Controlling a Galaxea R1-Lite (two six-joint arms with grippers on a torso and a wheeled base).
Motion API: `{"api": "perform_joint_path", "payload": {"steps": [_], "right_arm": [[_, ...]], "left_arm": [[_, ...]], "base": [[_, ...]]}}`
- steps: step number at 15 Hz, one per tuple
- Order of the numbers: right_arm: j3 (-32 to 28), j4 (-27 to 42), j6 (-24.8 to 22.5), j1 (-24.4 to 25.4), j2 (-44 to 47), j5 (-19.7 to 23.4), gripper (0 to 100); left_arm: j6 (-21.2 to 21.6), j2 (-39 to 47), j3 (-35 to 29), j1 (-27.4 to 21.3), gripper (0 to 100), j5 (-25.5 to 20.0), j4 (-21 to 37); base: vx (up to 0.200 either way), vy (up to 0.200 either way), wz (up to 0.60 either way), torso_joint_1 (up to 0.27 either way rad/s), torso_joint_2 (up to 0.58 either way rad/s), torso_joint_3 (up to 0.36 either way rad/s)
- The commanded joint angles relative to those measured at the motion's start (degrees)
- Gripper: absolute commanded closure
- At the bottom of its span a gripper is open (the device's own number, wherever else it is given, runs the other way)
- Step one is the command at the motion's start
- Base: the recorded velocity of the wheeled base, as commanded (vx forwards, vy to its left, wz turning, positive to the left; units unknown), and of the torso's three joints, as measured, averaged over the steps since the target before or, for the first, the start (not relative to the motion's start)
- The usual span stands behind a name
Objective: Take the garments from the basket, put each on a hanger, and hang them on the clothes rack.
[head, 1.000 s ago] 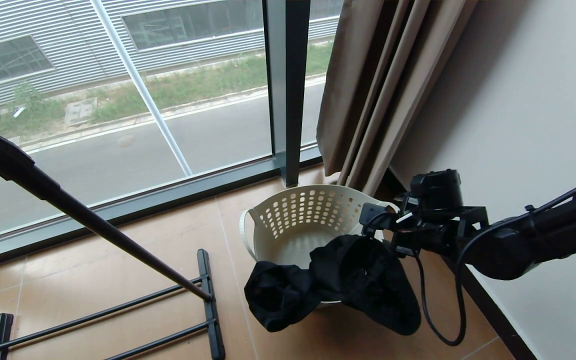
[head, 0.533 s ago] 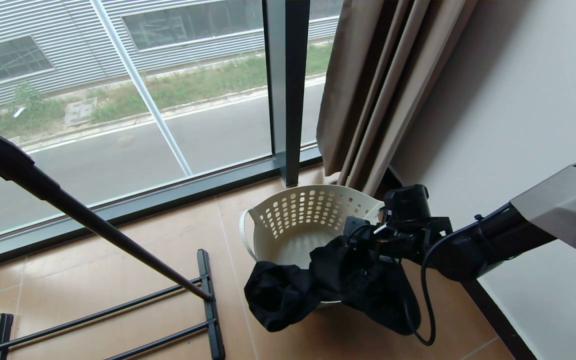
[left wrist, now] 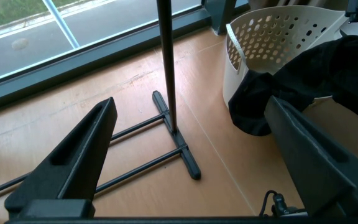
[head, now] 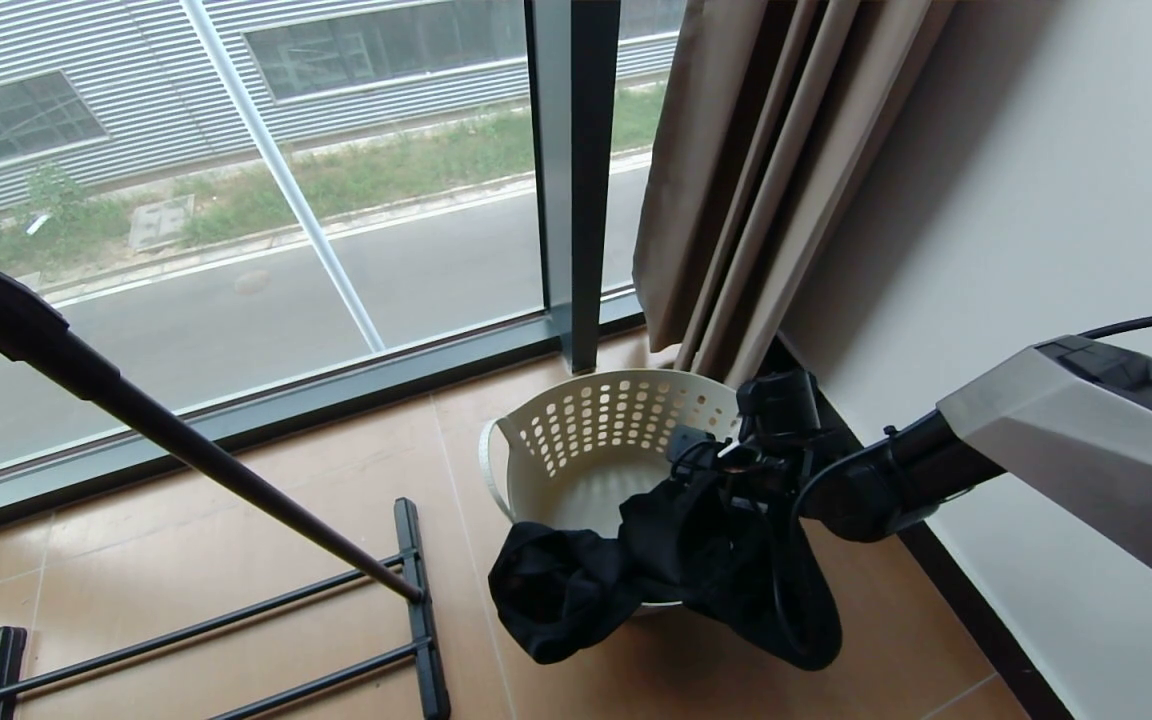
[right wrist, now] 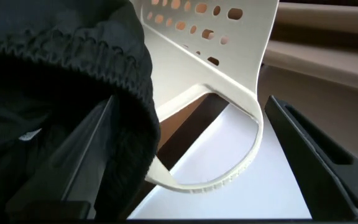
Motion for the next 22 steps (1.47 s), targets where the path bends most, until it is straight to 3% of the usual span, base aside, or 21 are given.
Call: {"api": "perform_joint_path", "payload": {"steps": [1,7,8,11,14,17,22], "right_arm": [[-1.5,-0.1,0.0,-0.1,2.2,0.0,0],[-3.5,-0.1,0.0,-1.0,3.5,0.0,0],[-3.5,-0.1,0.0,-1.0,3.8,0.0,100],[-3.9,-1.6,0.2,-0.8,3.4,0.1,100],[-0.5,-2.2,0.5,0.2,-2.3,0.2,100],[5.7,-2.2,0.8,0.8,-10.5,0.2,100],[21.6,-1.9,5.5,5.2,-31.1,-0.4,100]], "left_arm": [[0.0,0.0,0.0,0.0,0,0.0,0.0],[0.0,0.0,0.0,0.0,0,0.0,0.0],[0.0,0.0,0.0,0.0,0,0.0,0.0],[0.0,0.0,0.0,0.0,0,0.0,0.0],[0.0,0.0,0.0,0.0,0,0.0,0.0],[0.0,0.0,0.0,0.0,0,0.0,0.0],[0.0,0.0,0.0,0.0,0,0.0,0.0]], "base": [[0.0,0.0,0.0,0.0,0.0,0.0],[0.0,0.0,0.0,0.0,0.0,0.0],[0.0,0.0,0.0,0.0,0.0,0.0],[0.0,0.0,0.0,0.0,0.0,0.0],[0.0,0.0,0.0,0.0,0.0,0.0],[0.0,0.0,0.0,0.0,0.0,0.0],[0.0,0.0,0.0,0.0,0.0,0.0]]}}
